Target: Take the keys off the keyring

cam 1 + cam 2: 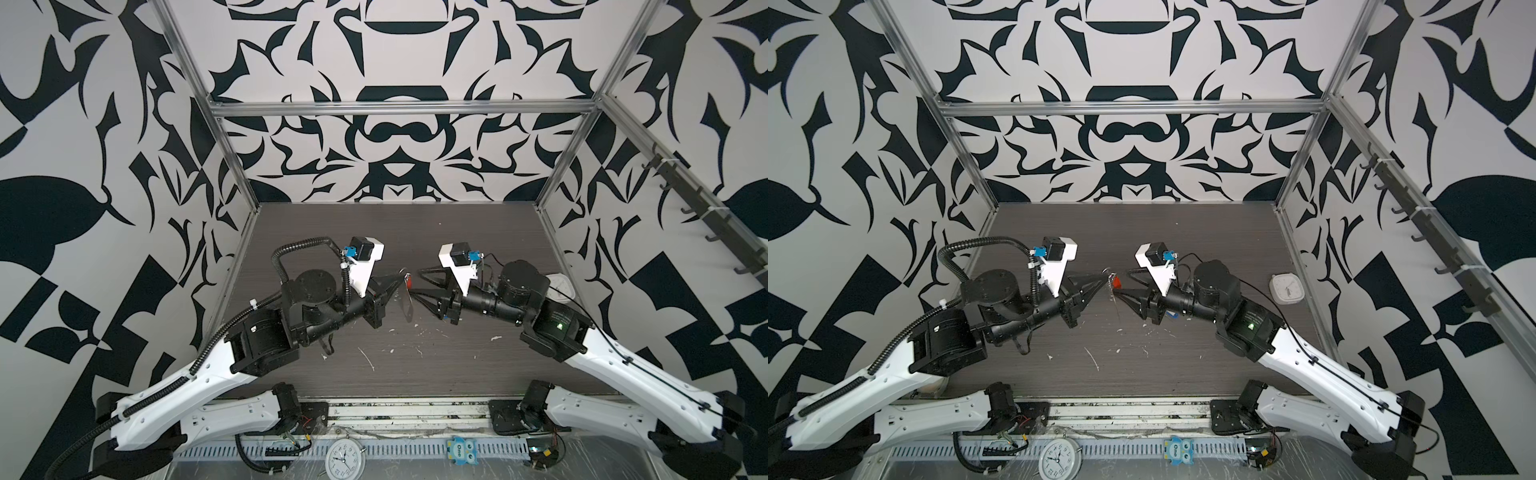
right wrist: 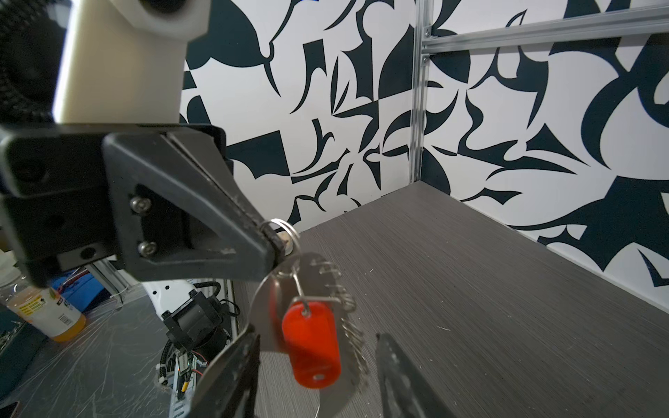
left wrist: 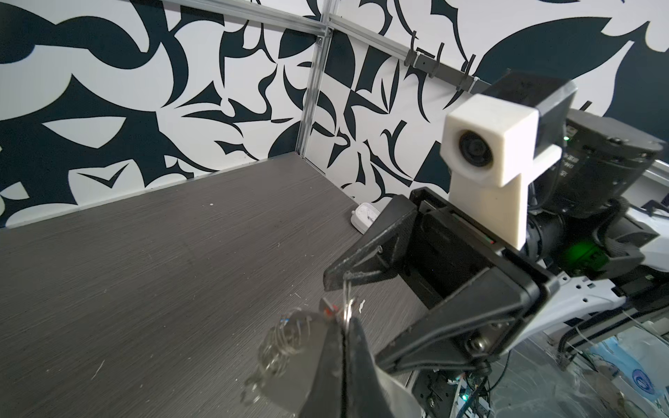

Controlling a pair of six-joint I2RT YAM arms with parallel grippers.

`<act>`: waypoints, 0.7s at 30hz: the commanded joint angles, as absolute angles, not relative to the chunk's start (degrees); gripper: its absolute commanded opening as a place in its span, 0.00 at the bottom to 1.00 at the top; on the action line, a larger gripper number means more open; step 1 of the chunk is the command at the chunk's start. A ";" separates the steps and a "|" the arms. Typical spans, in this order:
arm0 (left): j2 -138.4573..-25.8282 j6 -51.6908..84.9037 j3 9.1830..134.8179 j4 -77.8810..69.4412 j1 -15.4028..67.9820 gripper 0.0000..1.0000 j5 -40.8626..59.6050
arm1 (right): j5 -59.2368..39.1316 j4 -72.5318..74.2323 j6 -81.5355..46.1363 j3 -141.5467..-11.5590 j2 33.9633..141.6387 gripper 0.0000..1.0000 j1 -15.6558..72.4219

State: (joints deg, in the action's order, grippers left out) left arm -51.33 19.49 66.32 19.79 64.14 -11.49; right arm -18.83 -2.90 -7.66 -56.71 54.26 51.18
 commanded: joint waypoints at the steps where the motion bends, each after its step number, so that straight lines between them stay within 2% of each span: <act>1: -50.79 20.64 65.49 17.38 63.63 0.00 -9.34 | -17.75 0.97 -5.69 -57.13 54.96 0.54 51.81; 14: -51.12 21.71 65.13 16.68 62.69 0.00 -7.48 | -15.60 2.83 -2.93 -57.43 56.55 0.46 52.12; 21: -50.72 22.45 64.87 16.43 62.12 0.00 -7.18 | -14.01 2.17 -2.11 -57.91 57.08 0.46 52.59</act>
State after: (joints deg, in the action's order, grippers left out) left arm -51.37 21.39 65.36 18.72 62.50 -7.88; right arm -15.51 -0.97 -3.01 -56.62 57.10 51.96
